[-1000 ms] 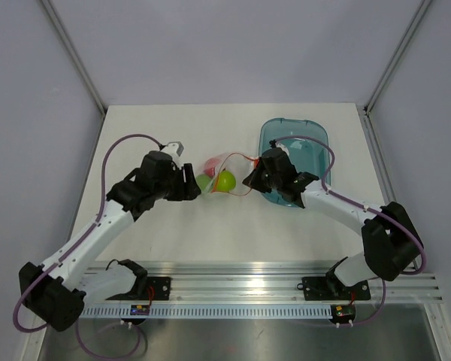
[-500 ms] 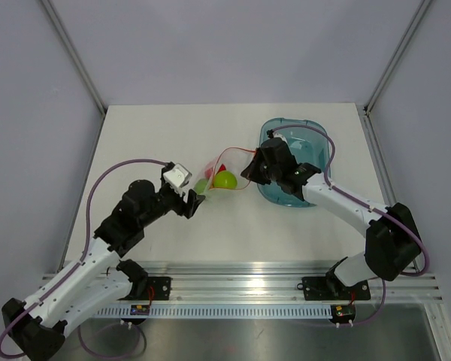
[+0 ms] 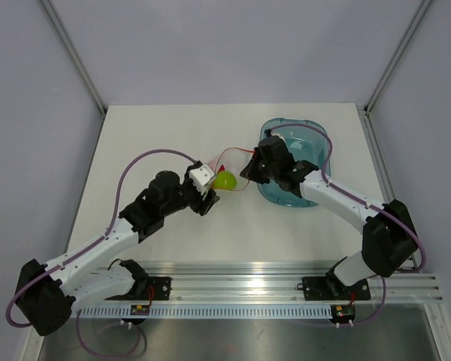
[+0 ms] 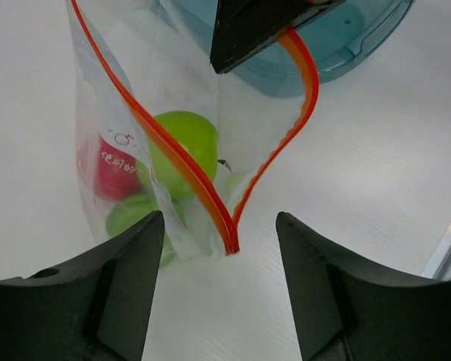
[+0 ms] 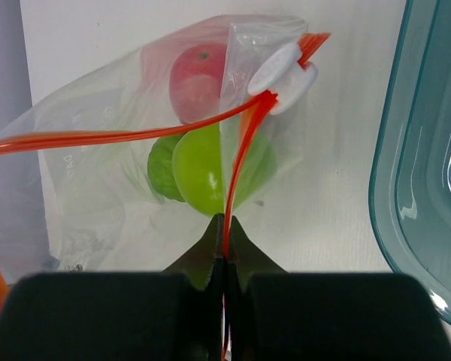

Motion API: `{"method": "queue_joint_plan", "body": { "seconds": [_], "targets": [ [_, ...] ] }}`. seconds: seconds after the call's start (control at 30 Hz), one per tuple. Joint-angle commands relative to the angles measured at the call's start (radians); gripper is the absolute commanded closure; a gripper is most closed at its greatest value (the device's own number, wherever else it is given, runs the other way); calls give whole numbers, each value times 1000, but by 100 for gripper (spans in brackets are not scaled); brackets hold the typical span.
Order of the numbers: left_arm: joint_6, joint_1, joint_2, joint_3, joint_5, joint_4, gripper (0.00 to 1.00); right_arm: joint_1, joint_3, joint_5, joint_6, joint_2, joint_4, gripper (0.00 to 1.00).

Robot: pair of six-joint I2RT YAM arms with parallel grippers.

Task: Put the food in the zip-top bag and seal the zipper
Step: Zip the zipper food storage bag at the center of the board.

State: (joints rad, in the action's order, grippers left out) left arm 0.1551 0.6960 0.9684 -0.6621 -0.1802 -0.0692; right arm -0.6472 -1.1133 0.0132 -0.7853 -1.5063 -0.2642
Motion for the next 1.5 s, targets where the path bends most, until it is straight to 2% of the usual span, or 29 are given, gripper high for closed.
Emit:
{"method": "queue_joint_plan", "body": {
  "seconds": [0.0,0.07,0.1,0.13,0.17,0.2,0.23,0.27,0.3,0.33,0.43,0.47,0.6,0.67,0.77,0.83,0.97,1.07,1.2,1.23,1.47],
  "targets": [
    [-15,7,45,-83,-15,115,40,-8,-56,-10,3,0,-3,96],
    [-15,7,58,-96,-24,111,53,-8,-63,-34,7,1,-7,95],
    [-17,7,61,-103,-10,106,76,-8,-74,-36,20,3,-18,94],
    [-20,5,58,-117,1,88,90,-8,-82,-42,32,6,-27,86],
    [-19,5,53,-125,11,75,100,-8,-91,-45,50,11,-35,78],
    [-16,5,46,-126,18,72,100,-6,-114,-47,90,17,-59,63],
    [-2,5,20,-125,16,72,100,-6,-128,-42,119,35,-72,39],
    [1,4,4,-110,16,72,100,-6,-141,-36,174,49,-82,24],
    [-3,-1,-37,-90,24,78,100,-2,-163,-29,205,79,-101,12],
    [-11,-9,-52,-90,22,89,100,3,-174,-29,234,96,-107,8],
    [-52,-78,-91,-83,-49,101,100,59,-198,-76,357,161,-135,7],
    [-64,-137,-92,-88,-147,101,100,84,-188,-108,377,194,-124,7],
    [-95,-256,-77,-105,-375,106,100,207,-114,-402,526,251,-61,8],
    [-98,-289,-51,-111,-456,114,100,241,-99,-471,614,250,-59,6],
    [-100,-314,-27,-133,-505,127,100,242,-92,-553,724,215,-67,9],
    [-101,-331,-16,-151,-544,134,100,242,-38,-591,779,224,1,10],
    [-98,-342,-11,-177,-576,137,100,244,87,-515,779,276,214,10],
    [-88,-346,3,-191,-579,123,100,248,144,-481,837,294,324,11],
    [-74,-352,10,-192,-591,121,100,270,173,-501,915,261,356,13],
    [-69,-354,10,-192,-596,121,100,279,175,-527,967,247,358,16],
    [-40,-382,26,-206,-697,115,100,365,153,-709,1014,141,398,17]
  ]
}}
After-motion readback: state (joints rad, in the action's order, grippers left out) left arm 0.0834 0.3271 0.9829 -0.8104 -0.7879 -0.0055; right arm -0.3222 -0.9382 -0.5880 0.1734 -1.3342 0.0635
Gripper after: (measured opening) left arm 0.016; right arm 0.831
